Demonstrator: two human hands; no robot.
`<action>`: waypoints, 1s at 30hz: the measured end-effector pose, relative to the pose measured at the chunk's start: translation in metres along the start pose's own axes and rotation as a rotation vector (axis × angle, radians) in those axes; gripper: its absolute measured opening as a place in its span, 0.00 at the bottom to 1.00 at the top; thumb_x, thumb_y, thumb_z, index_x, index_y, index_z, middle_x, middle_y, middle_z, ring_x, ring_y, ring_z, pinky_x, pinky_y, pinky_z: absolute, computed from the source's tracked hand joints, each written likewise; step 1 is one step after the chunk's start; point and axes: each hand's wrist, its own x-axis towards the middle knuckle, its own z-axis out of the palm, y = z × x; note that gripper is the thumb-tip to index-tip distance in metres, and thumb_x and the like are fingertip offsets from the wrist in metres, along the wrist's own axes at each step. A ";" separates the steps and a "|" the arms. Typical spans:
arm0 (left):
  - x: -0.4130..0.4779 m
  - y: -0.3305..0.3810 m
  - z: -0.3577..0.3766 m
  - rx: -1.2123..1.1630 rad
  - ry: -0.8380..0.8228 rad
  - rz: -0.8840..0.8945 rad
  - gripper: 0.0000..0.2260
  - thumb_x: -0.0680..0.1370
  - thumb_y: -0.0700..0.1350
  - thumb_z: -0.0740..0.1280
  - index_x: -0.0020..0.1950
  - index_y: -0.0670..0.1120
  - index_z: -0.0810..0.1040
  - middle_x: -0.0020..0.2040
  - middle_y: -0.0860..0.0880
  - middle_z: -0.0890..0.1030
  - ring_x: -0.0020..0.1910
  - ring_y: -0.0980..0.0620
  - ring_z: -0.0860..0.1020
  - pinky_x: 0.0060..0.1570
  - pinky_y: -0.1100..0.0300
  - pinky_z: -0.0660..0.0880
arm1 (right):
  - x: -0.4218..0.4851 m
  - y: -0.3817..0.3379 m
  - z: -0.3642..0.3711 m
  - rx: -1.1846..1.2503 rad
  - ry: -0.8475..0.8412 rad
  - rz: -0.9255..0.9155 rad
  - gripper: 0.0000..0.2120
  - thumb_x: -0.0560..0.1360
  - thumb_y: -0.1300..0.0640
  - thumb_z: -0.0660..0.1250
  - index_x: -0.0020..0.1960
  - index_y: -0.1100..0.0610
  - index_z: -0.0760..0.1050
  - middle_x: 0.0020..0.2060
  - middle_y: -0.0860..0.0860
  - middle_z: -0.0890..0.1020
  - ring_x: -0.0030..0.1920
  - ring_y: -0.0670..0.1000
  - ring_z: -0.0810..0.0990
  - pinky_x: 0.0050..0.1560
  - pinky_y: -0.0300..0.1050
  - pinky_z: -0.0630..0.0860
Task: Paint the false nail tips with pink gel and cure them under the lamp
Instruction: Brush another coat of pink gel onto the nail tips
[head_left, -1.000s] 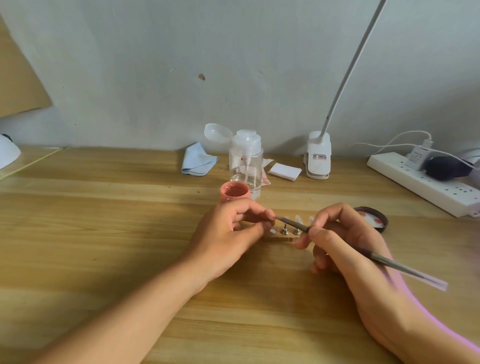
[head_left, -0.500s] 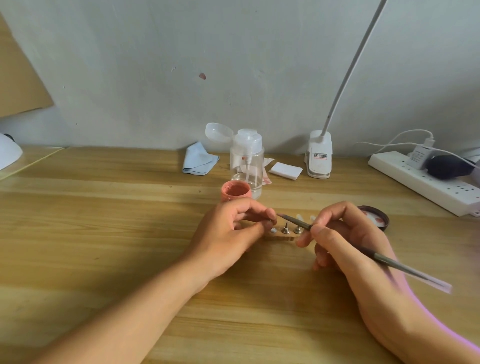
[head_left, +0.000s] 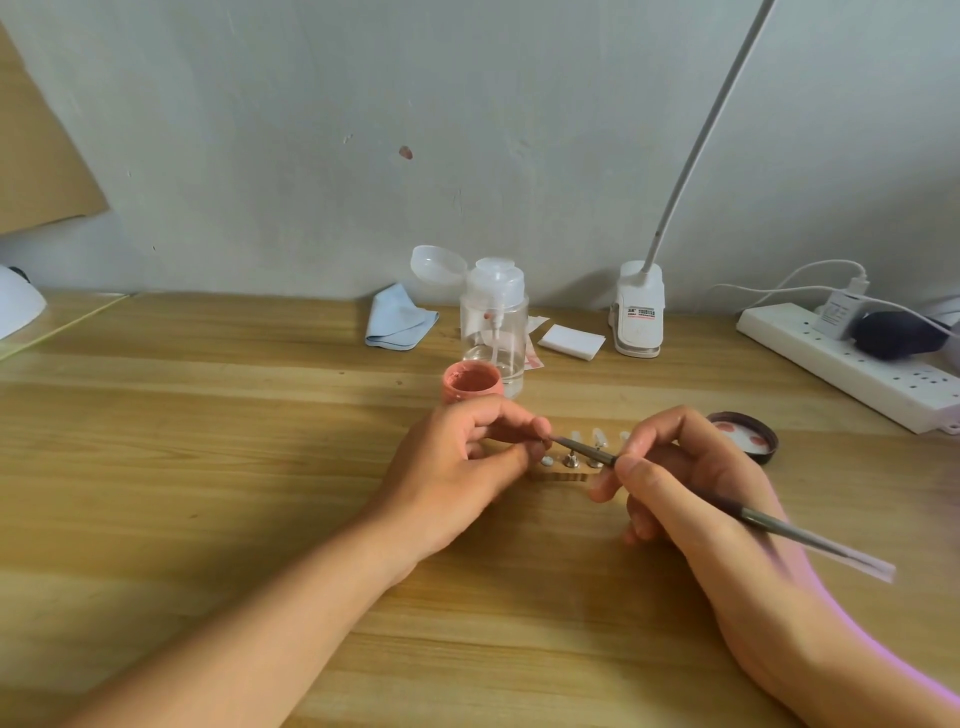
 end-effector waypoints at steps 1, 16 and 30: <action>0.000 0.000 0.000 0.002 0.002 0.003 0.07 0.76 0.43 0.74 0.45 0.57 0.83 0.45 0.59 0.85 0.36 0.56 0.76 0.31 0.69 0.69 | 0.000 0.000 0.000 0.002 0.009 -0.005 0.10 0.78 0.64 0.65 0.41 0.52 0.74 0.38 0.57 0.85 0.31 0.42 0.77 0.33 0.42 0.77; 0.001 -0.003 0.000 0.008 0.003 0.060 0.10 0.75 0.41 0.74 0.43 0.58 0.84 0.43 0.60 0.84 0.32 0.67 0.75 0.32 0.75 0.67 | 0.000 0.000 0.000 -0.027 -0.001 -0.013 0.08 0.78 0.65 0.66 0.43 0.55 0.73 0.39 0.57 0.86 0.28 0.44 0.75 0.32 0.46 0.75; 0.001 -0.002 0.000 0.032 0.000 0.055 0.09 0.75 0.42 0.74 0.44 0.57 0.84 0.47 0.59 0.85 0.45 0.61 0.81 0.44 0.71 0.73 | 0.000 0.000 0.000 0.034 0.059 0.003 0.05 0.77 0.66 0.65 0.45 0.59 0.72 0.38 0.59 0.85 0.28 0.45 0.74 0.30 0.41 0.76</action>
